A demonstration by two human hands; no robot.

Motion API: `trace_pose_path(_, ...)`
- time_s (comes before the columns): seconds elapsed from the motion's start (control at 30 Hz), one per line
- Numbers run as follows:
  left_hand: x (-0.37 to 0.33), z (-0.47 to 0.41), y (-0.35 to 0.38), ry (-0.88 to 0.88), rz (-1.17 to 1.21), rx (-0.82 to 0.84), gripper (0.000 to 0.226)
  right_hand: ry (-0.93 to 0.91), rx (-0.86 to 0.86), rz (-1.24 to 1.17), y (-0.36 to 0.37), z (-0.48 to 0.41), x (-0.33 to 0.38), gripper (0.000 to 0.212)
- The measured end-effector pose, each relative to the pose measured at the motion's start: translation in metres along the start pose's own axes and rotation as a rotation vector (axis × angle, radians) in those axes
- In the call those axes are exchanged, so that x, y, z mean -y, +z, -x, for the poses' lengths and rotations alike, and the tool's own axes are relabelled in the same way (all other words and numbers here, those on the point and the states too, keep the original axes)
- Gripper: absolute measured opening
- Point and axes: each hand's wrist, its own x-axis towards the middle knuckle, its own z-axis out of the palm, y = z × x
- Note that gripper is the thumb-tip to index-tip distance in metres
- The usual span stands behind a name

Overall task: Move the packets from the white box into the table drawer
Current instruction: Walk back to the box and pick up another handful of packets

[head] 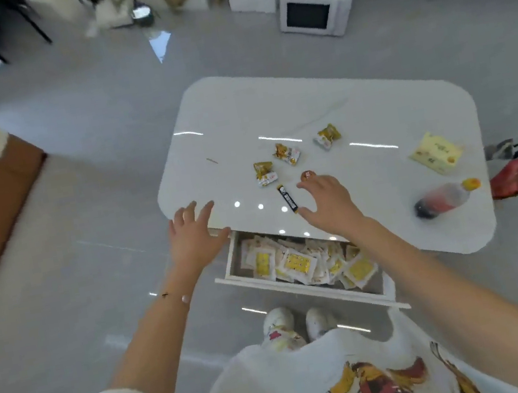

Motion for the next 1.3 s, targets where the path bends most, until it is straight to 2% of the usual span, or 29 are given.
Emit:
trace_pose_path(0.2,0.062,0.059,-0.073,-0.147,-0.024,-0.096,0.076,-0.299,0.057,0.202,-0.029,-0.016,0.114,0.071)
trace_pose_path(0.43,0.164,0.129,-0.123,-0.406,0.120,-0.210,0.077,-0.607,0.018,0.335,-0.014,-0.029,0.269,0.073)
trace_pose_path(0.6,0.255,0.175,-0.141,-0.559,0.154,-0.313,0.077,-0.757,0.038,0.362,0.035,-0.026,0.378,0.072)
trace_pose_path(0.83,0.373,0.238,-0.137,-0.762,0.205,-0.317,0.079,-0.902,0.155,0.382,0.120,-0.013,0.513,0.074)
trace_pose_path(1.07,0.448,0.275,-0.122,-0.920,0.296,-0.318,0.080,-1.045,0.271,0.412,0.187,-0.009,0.605,0.073)
trace_pose_path(1.3,0.532,0.278,-0.123,-1.098,0.346,-0.360,0.079,-1.173,0.363,0.437,0.248,-0.043,0.714,0.072)
